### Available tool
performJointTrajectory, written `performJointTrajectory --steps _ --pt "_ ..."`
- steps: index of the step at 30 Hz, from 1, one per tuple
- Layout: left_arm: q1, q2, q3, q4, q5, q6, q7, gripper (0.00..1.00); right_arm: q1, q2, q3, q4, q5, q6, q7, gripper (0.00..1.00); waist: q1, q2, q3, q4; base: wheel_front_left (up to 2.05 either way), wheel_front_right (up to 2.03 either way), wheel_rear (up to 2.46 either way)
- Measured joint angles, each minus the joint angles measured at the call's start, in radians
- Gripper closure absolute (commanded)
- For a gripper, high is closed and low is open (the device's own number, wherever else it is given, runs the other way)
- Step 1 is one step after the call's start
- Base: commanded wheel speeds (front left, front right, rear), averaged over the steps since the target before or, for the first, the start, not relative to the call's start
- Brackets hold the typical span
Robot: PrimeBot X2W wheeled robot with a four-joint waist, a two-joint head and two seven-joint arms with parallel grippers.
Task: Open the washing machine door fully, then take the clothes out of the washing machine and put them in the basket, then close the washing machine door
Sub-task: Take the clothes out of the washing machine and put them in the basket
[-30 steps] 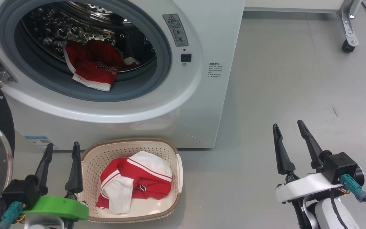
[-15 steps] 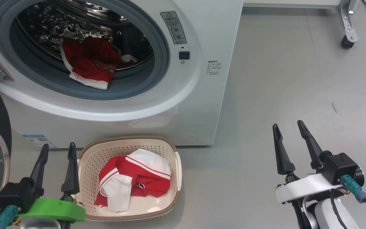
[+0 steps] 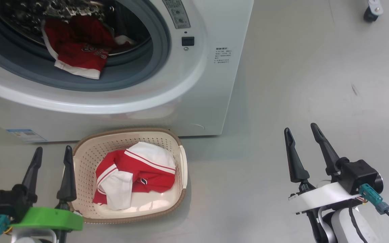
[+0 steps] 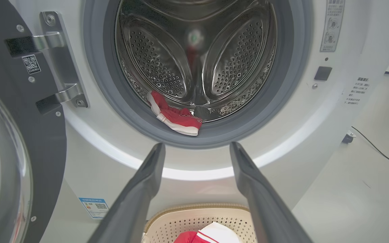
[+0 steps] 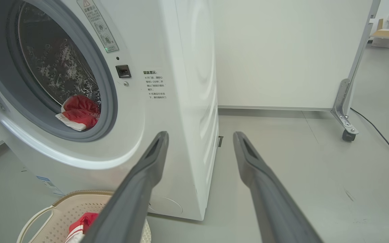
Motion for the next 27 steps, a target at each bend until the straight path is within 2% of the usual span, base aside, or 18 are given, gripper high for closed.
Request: performJointTrajectory --steps 4,19,27 --pt "-0.033 0.017 0.001 -0.005 -0.002 -0.001 0.007 0.00 -0.013 0.000 0.003 -0.011 -0.001 -0.002 0.000 0.00 0.0000 0.0000 0.040 -0.013 0.00 0.00 0.00" --pt "-0.297 0.143 -0.019 0.004 -0.002 -0.009 0.205 0.00 -0.106 0.002 0.042 -0.055 -0.026 -0.010 0.000 0.00 0.0000 0.0000 0.213 -0.069 0.00 0.00 0.00" --pt "-0.461 0.209 -0.022 0.076 0.001 -0.009 0.353 0.00 -0.157 0.006 0.068 -0.065 -0.027 -0.017 0.000 0.00 0.0000 0.0000 0.314 -0.112 0.00 0.00 0.00"
